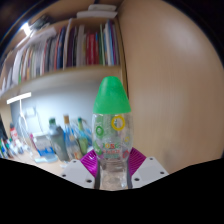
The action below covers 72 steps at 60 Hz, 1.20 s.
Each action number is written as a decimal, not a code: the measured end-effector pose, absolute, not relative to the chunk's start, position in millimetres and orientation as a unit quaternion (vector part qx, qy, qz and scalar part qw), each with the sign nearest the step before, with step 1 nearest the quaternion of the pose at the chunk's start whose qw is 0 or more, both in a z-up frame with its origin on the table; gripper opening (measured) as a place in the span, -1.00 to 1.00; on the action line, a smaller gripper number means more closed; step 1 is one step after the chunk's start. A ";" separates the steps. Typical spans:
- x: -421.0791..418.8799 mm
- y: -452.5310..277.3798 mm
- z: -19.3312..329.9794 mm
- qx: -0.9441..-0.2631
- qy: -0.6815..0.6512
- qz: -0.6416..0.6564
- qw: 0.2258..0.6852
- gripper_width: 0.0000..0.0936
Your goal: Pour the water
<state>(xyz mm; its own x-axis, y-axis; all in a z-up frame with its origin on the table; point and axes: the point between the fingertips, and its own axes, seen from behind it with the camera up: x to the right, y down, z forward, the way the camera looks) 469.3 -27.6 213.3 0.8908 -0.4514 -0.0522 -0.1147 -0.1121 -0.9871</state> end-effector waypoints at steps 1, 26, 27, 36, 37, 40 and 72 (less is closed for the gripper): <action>472.1 -29.1 199.9 -0.738 0.189 -0.141 0.632 -0.21; 479.0 -44.9 79.0 -0.748 0.185 -0.155 0.618 -0.10; 479.5 -45.0 79.4 -0.748 0.187 -0.154 0.618 -0.10; 479.4 -42.9 79.5 -0.751 0.182 -0.160 0.614 -0.06; 479.4 -43.0 79.2 -0.753 0.182 -0.160 0.611 -0.04; 479.6 -44.2 76.4 -0.763 0.187 -0.155 0.599 0.07; 322.7 -225.8 119.7 -0.827 0.193 -0.113 0.516 0.79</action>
